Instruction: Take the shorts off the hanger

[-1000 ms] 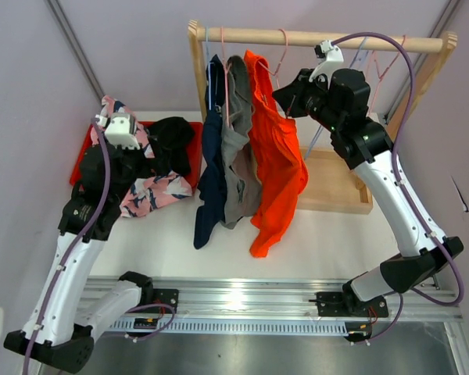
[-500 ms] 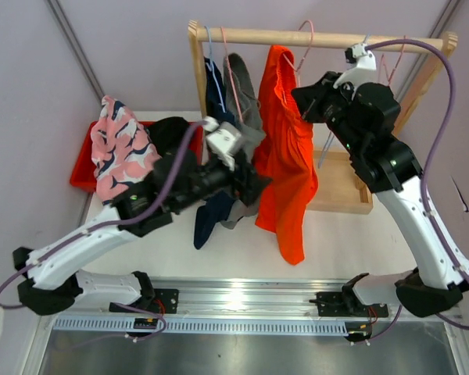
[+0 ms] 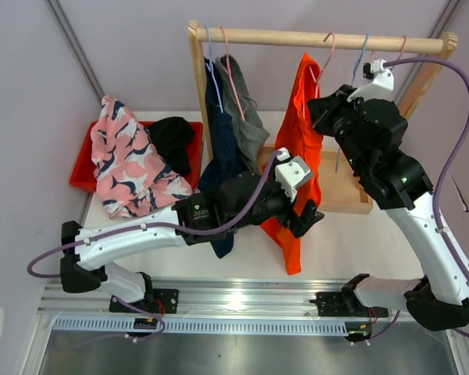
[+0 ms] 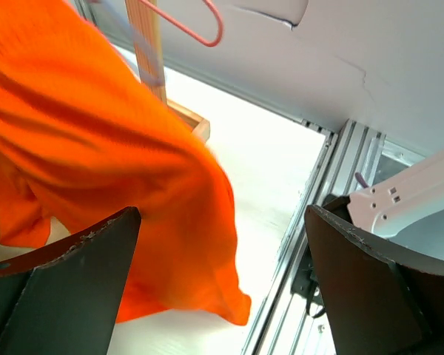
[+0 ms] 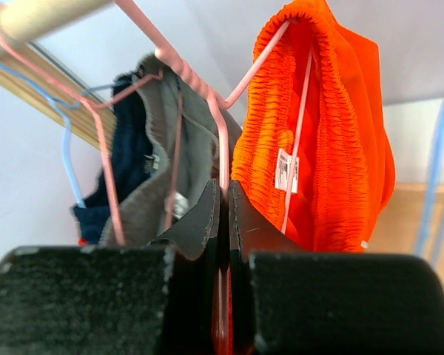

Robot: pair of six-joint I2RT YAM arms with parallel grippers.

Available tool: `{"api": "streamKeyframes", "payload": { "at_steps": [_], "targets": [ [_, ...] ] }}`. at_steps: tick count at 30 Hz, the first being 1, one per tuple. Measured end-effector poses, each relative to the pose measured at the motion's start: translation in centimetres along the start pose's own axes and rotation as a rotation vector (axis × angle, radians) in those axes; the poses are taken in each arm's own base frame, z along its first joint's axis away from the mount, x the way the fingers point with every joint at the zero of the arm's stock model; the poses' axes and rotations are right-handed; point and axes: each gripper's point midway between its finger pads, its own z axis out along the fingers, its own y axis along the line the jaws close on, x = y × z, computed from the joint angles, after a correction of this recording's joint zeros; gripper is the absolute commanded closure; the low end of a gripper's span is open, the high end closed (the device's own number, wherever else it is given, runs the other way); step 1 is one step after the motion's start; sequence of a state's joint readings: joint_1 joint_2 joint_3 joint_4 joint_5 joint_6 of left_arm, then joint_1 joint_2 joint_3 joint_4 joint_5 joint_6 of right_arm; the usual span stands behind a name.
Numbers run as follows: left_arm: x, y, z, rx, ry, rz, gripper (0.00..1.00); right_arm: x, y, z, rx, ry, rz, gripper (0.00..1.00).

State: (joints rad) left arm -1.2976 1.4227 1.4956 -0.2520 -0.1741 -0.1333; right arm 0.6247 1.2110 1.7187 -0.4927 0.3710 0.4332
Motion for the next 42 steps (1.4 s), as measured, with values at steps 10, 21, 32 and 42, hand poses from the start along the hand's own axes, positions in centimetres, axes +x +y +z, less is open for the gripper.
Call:
{"api": "streamKeyframes", "payload": {
  "at_steps": [10, 21, 32, 42],
  "targets": [
    [-0.5, 0.4, 1.3, -0.052, -0.041, -0.014, 0.43, 0.9, -0.8, -0.2, 0.035, 0.023, 0.015, 1.0],
    [1.4, 0.3, 3.1, -0.076, -0.009, -0.016, 1.0, 0.4, -1.6, -1.0, 0.073, 0.021, 0.01, 1.0],
    [5.2, -3.3, -2.7, -0.053, -0.01, -0.053, 1.0, 0.1, -3.1, -1.2, 0.105, 0.046, 0.002, 1.0],
    [14.2, -5.1, -3.0, -0.08, 0.15, -0.042, 1.0, -0.1, -3.9, -1.5, 0.112, 0.074, 0.01, 1.0]
  ]
}}
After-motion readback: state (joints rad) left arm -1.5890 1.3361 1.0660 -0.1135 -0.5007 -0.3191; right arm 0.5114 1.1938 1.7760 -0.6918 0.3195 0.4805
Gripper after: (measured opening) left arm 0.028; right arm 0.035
